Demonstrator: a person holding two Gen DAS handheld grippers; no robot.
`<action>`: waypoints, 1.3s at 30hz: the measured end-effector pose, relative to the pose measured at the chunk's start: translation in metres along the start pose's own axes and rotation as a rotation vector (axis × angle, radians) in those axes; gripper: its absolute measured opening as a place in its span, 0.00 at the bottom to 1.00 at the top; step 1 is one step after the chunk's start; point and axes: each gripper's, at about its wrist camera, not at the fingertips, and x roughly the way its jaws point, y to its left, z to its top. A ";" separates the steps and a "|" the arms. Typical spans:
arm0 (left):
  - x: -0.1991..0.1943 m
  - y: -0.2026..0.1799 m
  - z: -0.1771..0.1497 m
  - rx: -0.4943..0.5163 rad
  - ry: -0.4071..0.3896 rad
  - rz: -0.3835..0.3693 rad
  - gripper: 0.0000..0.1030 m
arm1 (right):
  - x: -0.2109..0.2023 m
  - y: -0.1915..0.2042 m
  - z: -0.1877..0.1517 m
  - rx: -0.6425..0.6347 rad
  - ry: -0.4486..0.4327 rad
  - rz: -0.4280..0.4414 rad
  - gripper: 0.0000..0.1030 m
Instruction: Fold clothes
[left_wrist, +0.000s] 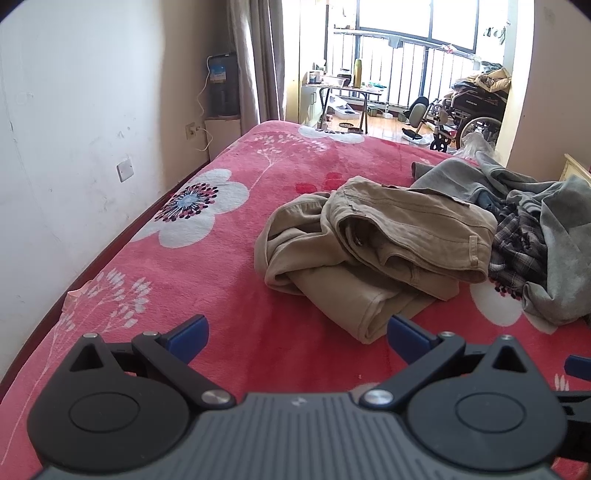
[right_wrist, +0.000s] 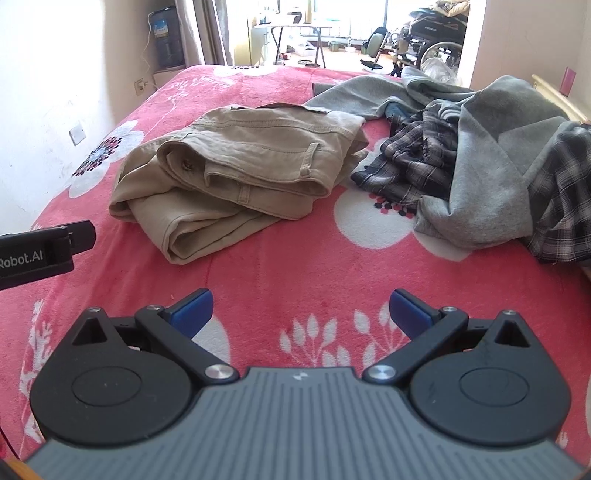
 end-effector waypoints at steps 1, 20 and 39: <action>0.001 0.000 0.000 0.001 0.001 0.001 1.00 | 0.000 0.000 0.000 0.000 0.002 0.003 0.99; 0.005 0.004 -0.002 -0.005 -0.010 -0.013 1.00 | 0.010 -0.001 -0.002 -0.002 0.029 -0.013 0.99; 0.038 -0.028 0.002 0.129 -0.104 -0.210 1.00 | 0.037 -0.034 -0.003 -0.014 -0.058 0.093 0.99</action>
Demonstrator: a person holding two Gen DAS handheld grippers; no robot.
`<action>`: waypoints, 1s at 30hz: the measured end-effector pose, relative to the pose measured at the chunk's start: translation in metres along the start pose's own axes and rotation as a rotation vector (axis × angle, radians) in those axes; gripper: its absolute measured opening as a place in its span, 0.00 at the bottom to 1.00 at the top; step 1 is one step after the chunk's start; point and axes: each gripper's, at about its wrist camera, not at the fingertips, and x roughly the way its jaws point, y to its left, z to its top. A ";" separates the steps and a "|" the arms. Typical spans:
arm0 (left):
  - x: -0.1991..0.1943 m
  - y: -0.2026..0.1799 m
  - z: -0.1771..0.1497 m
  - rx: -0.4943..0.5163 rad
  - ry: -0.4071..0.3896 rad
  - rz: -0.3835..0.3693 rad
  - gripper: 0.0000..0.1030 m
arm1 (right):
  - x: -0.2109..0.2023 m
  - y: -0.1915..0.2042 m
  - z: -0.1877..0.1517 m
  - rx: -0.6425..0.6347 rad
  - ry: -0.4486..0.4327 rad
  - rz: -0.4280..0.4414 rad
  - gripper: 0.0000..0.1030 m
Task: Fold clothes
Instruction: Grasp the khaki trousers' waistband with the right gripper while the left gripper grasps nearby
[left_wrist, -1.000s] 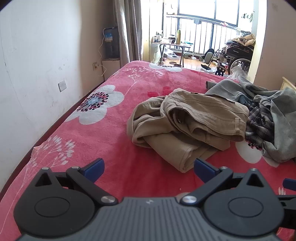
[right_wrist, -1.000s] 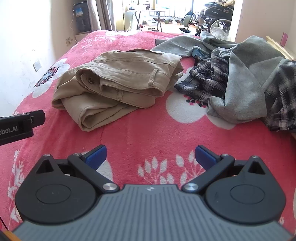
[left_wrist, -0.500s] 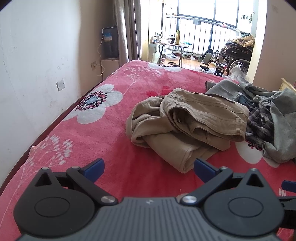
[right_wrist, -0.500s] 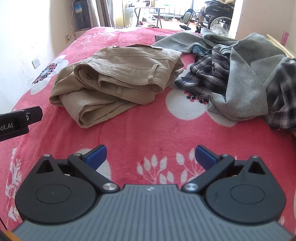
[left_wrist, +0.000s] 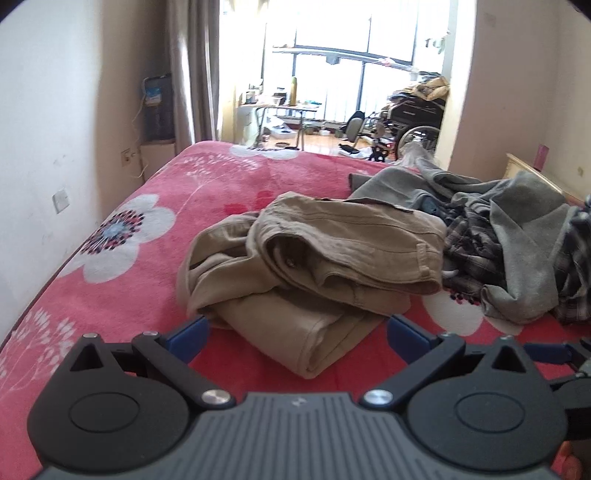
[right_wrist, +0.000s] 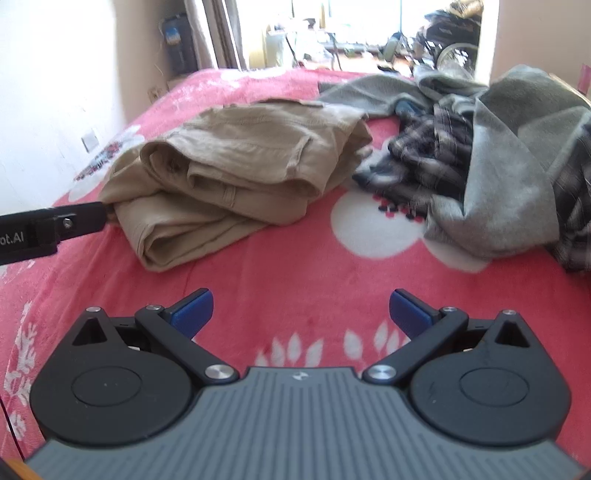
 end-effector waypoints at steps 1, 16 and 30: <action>0.004 -0.006 0.001 0.042 -0.014 -0.012 1.00 | 0.001 -0.003 0.001 -0.012 -0.020 0.013 0.99; 0.081 -0.040 0.015 0.404 -0.065 -0.031 0.83 | 0.039 -0.064 0.042 0.109 -0.146 0.260 0.95; 0.108 -0.058 0.010 0.545 -0.050 -0.052 0.78 | 0.112 -0.101 0.098 0.474 -0.018 0.593 0.17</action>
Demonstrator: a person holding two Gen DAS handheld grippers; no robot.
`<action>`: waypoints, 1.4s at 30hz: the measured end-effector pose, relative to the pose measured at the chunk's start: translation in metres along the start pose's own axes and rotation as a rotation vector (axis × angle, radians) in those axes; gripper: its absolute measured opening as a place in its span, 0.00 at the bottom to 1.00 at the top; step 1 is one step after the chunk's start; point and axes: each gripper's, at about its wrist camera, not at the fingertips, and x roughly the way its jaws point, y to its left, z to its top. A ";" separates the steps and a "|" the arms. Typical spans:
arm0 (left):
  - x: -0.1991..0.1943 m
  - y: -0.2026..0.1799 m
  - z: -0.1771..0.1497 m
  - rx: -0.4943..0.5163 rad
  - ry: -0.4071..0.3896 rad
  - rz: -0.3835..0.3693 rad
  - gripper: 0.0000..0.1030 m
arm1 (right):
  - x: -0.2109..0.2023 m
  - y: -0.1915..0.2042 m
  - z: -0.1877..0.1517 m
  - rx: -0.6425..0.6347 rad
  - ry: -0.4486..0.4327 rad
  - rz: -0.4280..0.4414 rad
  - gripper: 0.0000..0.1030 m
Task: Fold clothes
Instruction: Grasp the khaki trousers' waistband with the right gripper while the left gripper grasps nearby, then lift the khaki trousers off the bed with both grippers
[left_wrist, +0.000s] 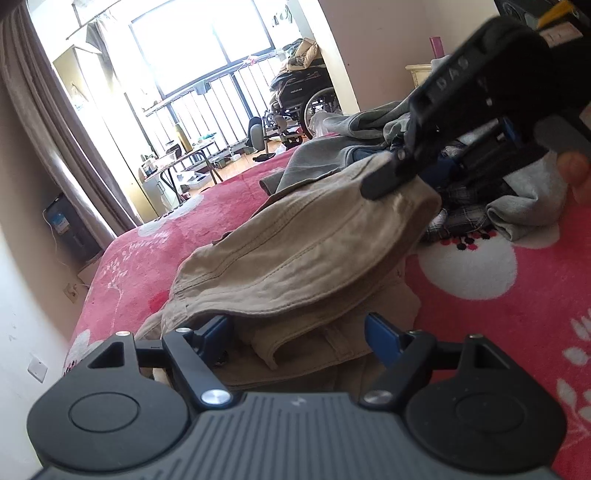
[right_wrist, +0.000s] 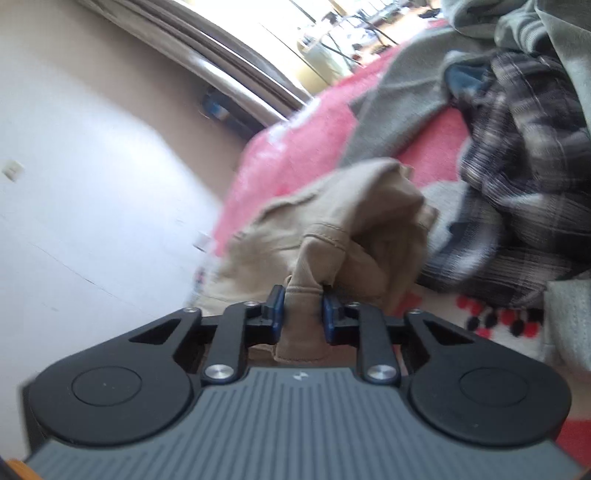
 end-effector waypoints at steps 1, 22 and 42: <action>-0.001 0.001 -0.001 0.003 -0.004 0.004 0.78 | -0.003 0.003 0.004 0.011 -0.007 0.035 0.16; 0.030 0.058 0.063 -0.143 -0.067 0.014 0.72 | 0.016 0.036 0.067 0.094 -0.027 0.267 0.15; 0.036 0.066 0.075 -0.082 -0.048 -0.159 0.76 | 0.023 0.043 0.069 0.115 -0.007 0.255 0.15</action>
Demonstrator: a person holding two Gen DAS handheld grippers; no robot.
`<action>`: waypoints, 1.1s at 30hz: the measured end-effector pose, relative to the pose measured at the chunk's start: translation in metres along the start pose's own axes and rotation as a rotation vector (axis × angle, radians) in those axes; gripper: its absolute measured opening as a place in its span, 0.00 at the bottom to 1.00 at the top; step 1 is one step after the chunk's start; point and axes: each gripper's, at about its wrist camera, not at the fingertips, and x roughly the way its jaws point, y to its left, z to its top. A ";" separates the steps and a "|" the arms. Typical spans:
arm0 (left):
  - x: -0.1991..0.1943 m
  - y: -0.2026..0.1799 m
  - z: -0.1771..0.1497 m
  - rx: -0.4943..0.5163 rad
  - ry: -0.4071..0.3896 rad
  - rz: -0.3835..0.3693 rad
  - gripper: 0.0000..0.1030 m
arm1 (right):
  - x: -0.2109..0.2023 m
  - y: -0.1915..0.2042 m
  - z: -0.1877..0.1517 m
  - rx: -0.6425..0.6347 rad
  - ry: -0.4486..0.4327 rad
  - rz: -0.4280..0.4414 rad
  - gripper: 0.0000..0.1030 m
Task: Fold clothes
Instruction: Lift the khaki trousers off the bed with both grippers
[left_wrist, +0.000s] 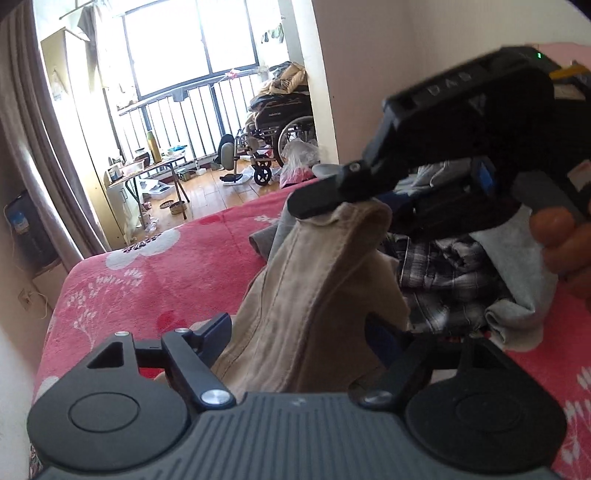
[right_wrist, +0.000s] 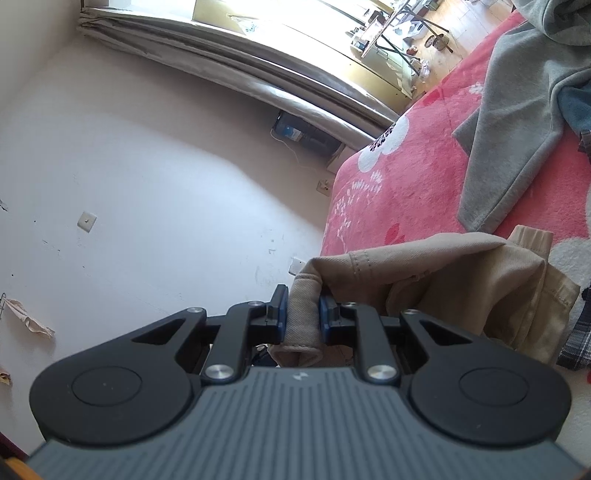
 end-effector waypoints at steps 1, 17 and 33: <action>0.005 -0.002 -0.001 0.010 0.015 0.013 0.73 | 0.000 0.001 -0.001 -0.004 0.001 0.001 0.15; 0.015 0.050 -0.001 -0.304 0.030 0.054 0.15 | -0.043 -0.018 -0.026 0.033 -0.048 0.044 0.31; -0.056 0.076 0.049 -0.493 -0.098 0.032 0.09 | -0.049 -0.101 -0.091 0.201 0.000 -0.197 0.50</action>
